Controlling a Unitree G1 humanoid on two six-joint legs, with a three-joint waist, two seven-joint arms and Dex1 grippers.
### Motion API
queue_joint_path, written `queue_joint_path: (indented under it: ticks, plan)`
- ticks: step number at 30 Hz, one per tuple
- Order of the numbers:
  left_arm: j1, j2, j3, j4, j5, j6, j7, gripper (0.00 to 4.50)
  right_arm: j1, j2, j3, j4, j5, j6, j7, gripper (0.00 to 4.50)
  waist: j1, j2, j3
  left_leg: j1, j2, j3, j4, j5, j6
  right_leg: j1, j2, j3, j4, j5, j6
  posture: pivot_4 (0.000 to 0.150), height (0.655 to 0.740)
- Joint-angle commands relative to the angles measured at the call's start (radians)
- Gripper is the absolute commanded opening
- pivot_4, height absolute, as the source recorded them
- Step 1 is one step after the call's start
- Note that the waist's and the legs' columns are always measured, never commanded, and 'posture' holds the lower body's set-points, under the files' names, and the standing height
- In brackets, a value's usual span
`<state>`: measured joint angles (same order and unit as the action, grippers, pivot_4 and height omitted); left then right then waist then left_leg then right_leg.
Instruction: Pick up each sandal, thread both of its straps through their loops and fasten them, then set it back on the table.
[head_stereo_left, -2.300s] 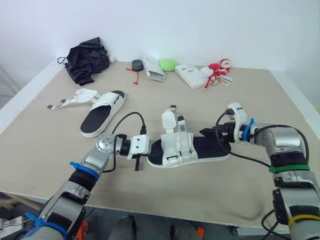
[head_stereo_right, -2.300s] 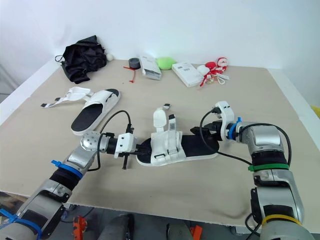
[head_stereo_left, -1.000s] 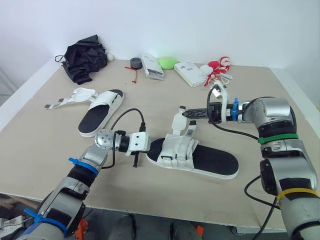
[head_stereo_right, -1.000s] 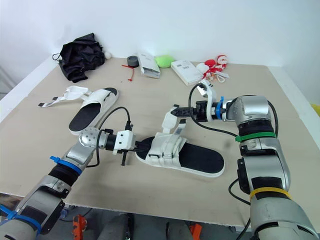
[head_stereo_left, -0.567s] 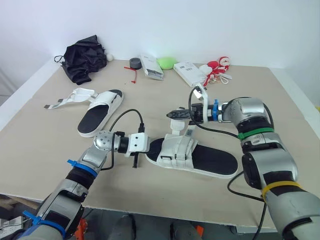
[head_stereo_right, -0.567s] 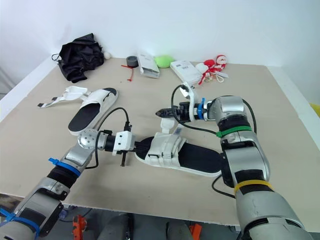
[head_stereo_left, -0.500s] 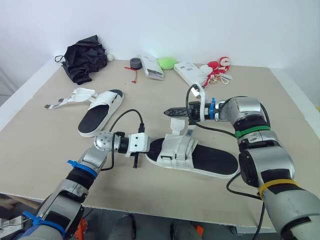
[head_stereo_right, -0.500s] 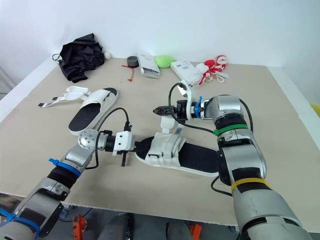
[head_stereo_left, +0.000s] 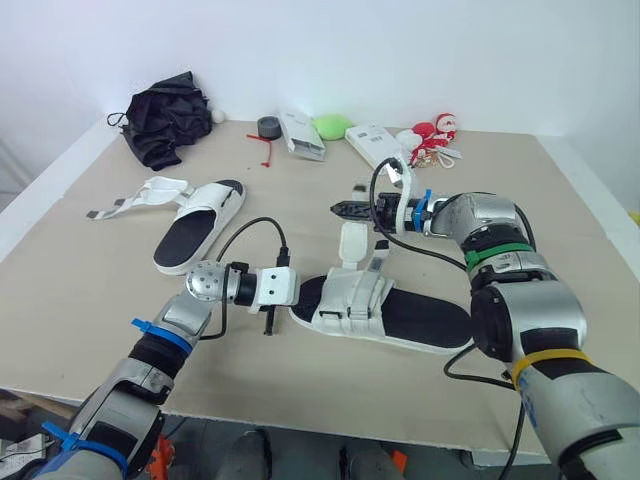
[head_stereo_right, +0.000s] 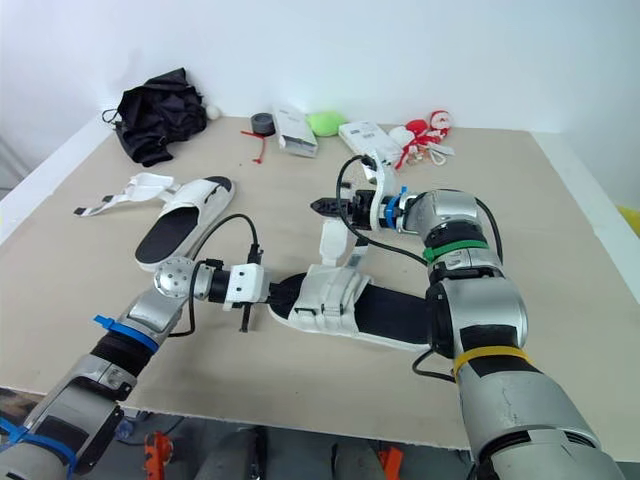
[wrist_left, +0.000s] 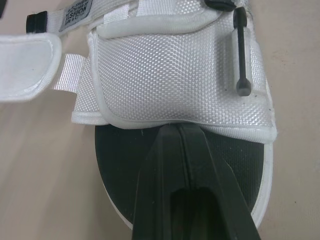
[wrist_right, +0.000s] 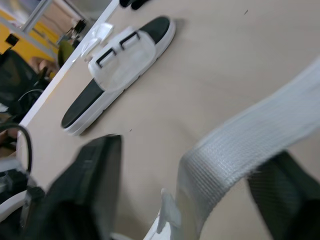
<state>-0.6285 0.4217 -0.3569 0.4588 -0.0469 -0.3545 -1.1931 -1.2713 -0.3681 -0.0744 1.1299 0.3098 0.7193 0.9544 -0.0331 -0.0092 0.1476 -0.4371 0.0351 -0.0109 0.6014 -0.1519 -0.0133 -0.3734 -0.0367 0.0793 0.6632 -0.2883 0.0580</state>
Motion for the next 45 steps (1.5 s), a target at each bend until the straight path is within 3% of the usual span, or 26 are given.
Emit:
queue_joint_path:
  ticks: [1, 4, 5, 6, 7, 12, 17, 21, 27, 32, 37, 42, 45]
  plan:
    - [0.046, 0.012, -0.077, 0.058, 0.084, 0.023, -0.038, 0.00, -0.050, 0.006, -0.047, -0.011, 0.013, -0.040, -0.006, 1.88, 0.000, 0.000, 0.000, 0.000, 0.000, 0.000, 0.000, 0.000, 0.000, 0.000, 0.000, 0.000, 0.001, 0.000, 0.000, 0.150, 0.7380]
    - [0.046, 0.010, -0.078, 0.055, 0.083, 0.025, -0.040, 0.00, -0.048, 0.003, -0.049, -0.025, 0.010, -0.037, 0.008, 1.09, 0.000, 0.000, 0.000, 0.000, 0.000, 0.000, 0.000, 0.000, 0.000, 0.000, 0.000, 0.000, 0.001, 0.000, 0.000, 0.150, 0.7380]
    - [0.046, 0.009, -0.078, 0.055, 0.082, 0.025, -0.041, 0.00, -0.046, 0.002, -0.049, -0.029, 0.009, -0.035, 0.013, 0.46, 0.000, 0.000, 0.000, 0.000, 0.000, 0.000, 0.000, 0.000, 0.000, 0.000, 0.000, 0.000, 0.001, 0.000, 0.000, 0.150, 0.7380]
    - [0.046, 0.009, -0.078, 0.054, 0.081, 0.026, -0.041, 0.00, -0.042, 0.000, -0.049, -0.035, 0.009, -0.034, 0.020, 0.14, 0.000, 0.000, 0.000, 0.000, 0.000, 0.000, 0.000, 0.000, 0.000, 0.000, 0.000, 0.000, 0.001, -0.001, 0.000, 0.150, 0.7380]
    - [0.046, 0.009, -0.078, 0.056, 0.081, 0.025, -0.042, 0.00, -0.035, -0.004, -0.048, -0.044, 0.010, -0.030, 0.028, 0.01, 0.000, 0.000, 0.000, 0.000, 0.000, 0.000, 0.000, 0.000, 0.000, 0.000, 0.000, 0.000, 0.001, -0.001, 0.000, 0.150, 0.7380]
    - [0.041, 0.006, -0.078, 0.063, 0.080, 0.025, -0.044, 0.00, 0.020, -0.012, -0.028, -0.146, 0.009, -0.075, 0.087, 0.01, 0.000, 0.000, 0.000, 0.000, 0.000, 0.000, 0.001, 0.000, 0.000, 0.000, 0.000, 0.000, 0.001, -0.001, 0.000, 0.150, 0.7380]
    - [0.042, 0.002, -0.077, 0.063, 0.079, 0.027, -0.042, 0.00, 0.231, -0.034, 0.036, -0.537, 0.009, -0.160, 0.160, 0.01, 0.003, 0.000, 0.000, 0.000, 0.000, -0.001, 0.001, 0.000, 0.000, 0.000, 0.000, -0.001, 0.002, -0.001, 0.001, 0.150, 0.7380]
    - [0.042, 0.002, -0.075, 0.064, 0.078, 0.028, -0.046, 0.00, 0.413, -0.057, 0.072, -0.916, -0.005, -0.243, 0.119, 0.01, 0.007, 0.000, 0.000, -0.001, -0.001, -0.003, 0.001, 0.000, 0.000, 0.000, 0.000, -0.001, 0.002, -0.002, 0.001, 0.150, 0.7380]
    - [0.036, 0.001, -0.071, 0.071, 0.076, 0.029, -0.055, 0.00, 0.563, -0.072, 0.091, -1.159, -0.174, -0.649, -0.039, 0.01, 0.007, 0.000, 0.000, -0.001, 0.000, -0.004, 0.002, 0.000, -0.001, 0.001, 0.001, -0.002, 0.002, -0.004, 0.005, 0.150, 0.7380]
    - [0.033, -0.001, -0.071, 0.081, 0.074, 0.025, -0.063, 0.00, 0.659, -0.160, 0.168, -1.203, -0.364, -1.069, -0.079, 0.01, 0.009, 0.000, 0.000, -0.001, 0.000, -0.003, 0.002, 0.001, -0.002, 0.001, 0.001, -0.002, 0.002, -0.004, 0.004, 0.150, 0.7380]
    - [0.029, -0.008, -0.072, 0.091, 0.074, 0.021, -0.069, 0.00, 0.694, -0.239, 0.214, -1.087, -0.510, -1.492, -0.156, 0.01, 0.009, 0.000, 0.000, 0.000, 0.000, -0.003, 0.002, 0.001, -0.002, 0.001, 0.001, -0.002, 0.002, -0.006, 0.007, 0.150, 0.7380]
    - [0.022, -0.010, -0.072, 0.102, 0.073, 0.019, -0.074, 0.00, 0.704, -0.284, 0.265, -1.020, -0.573, -1.682, -0.192, 0.01, 0.009, -0.001, 0.000, 0.001, 0.000, -0.003, 0.002, 0.001, -0.002, 0.002, 0.001, -0.001, 0.002, -0.006, 0.007, 0.150, 0.7380]
    - [0.024, -0.012, -0.069, 0.101, 0.068, 0.024, -0.080, 0.00, 0.726, -0.317, 0.319, -1.026, -0.546, -1.672, -0.150, 0.94, 0.009, -0.002, 0.000, 0.004, 0.000, -0.003, 0.001, 0.001, -0.002, 0.005, 0.001, -0.001, 0.002, -0.004, 0.001, 0.150, 0.7380]
